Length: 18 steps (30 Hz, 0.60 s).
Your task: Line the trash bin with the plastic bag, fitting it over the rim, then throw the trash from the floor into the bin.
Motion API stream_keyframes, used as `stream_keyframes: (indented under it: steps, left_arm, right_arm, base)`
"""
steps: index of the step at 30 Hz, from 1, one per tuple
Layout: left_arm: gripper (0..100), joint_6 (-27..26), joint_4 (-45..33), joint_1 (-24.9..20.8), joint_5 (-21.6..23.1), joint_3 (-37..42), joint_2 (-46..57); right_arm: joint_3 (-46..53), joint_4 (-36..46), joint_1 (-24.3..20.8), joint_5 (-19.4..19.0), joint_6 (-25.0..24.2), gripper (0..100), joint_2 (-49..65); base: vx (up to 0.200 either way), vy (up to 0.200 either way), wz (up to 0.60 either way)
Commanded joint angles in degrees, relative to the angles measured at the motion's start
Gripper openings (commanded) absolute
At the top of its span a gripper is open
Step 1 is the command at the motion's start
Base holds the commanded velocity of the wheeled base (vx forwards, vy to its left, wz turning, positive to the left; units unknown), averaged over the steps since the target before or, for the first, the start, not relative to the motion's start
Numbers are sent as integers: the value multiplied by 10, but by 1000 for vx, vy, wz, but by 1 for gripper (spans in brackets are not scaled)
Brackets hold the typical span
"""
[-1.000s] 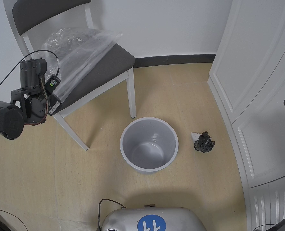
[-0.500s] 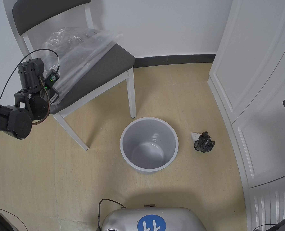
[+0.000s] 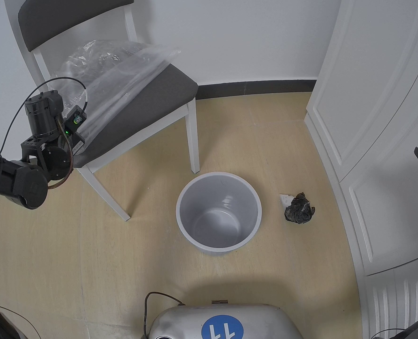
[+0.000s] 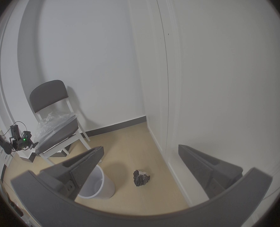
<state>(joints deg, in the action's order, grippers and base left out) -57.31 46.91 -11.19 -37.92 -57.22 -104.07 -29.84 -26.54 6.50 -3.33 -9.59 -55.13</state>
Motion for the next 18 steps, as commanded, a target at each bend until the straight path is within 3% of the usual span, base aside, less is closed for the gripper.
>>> stream_keyframes:
  steps: [1,13,18]
  left_arm:
    - [0,-1,0,-1,0,6,6]
    - [0,4,5,-6,1,0,16]
    - [0,8,40,-44,4,-4,54]
  right_arm:
    - [0,0,0,0,0,100,1]
    - [0,-1,0,-1,0,100,0]
    - [0,-53,-25,-2,-19,100,-20]
  base:
    - [0,0,0]
    - [0,0,0]
    - [0,0,0]
